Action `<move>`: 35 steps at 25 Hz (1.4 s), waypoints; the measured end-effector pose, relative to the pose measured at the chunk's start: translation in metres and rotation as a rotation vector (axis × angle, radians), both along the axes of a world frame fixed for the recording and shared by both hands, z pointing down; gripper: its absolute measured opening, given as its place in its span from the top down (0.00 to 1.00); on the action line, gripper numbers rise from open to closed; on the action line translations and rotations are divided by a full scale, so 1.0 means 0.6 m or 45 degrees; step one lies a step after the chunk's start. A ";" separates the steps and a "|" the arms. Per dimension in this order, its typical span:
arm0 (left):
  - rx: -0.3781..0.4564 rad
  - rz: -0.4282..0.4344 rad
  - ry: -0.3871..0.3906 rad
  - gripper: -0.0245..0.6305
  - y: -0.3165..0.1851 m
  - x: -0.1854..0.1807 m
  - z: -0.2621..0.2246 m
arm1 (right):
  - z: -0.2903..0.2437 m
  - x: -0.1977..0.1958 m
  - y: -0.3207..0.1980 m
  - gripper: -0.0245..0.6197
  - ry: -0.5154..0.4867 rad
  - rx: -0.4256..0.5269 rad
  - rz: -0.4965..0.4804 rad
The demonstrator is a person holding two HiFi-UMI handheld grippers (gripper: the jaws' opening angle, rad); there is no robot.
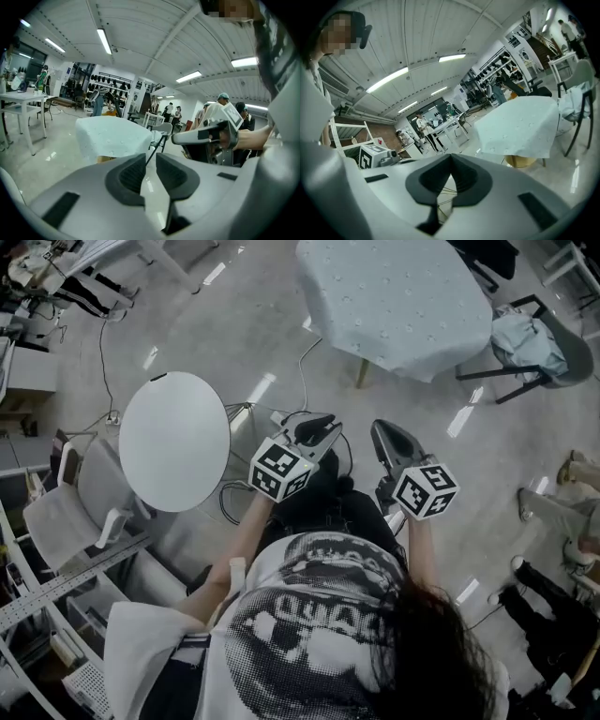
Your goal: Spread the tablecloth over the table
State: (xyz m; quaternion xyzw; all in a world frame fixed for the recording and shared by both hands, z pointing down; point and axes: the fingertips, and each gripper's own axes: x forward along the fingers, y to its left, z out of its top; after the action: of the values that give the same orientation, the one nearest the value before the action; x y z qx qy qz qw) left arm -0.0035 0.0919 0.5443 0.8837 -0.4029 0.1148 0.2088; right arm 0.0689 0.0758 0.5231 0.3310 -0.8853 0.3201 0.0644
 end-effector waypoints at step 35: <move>0.120 -0.084 0.076 0.94 0.143 0.013 -0.070 | -0.034 -0.001 0.130 0.97 -0.008 0.179 -0.111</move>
State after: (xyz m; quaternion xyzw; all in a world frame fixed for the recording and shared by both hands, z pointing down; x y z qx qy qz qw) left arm 0.0041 0.1779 0.5021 0.8819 -0.4302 0.0622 0.1826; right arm 0.0684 0.1537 0.5029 0.2949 -0.9193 0.2552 0.0523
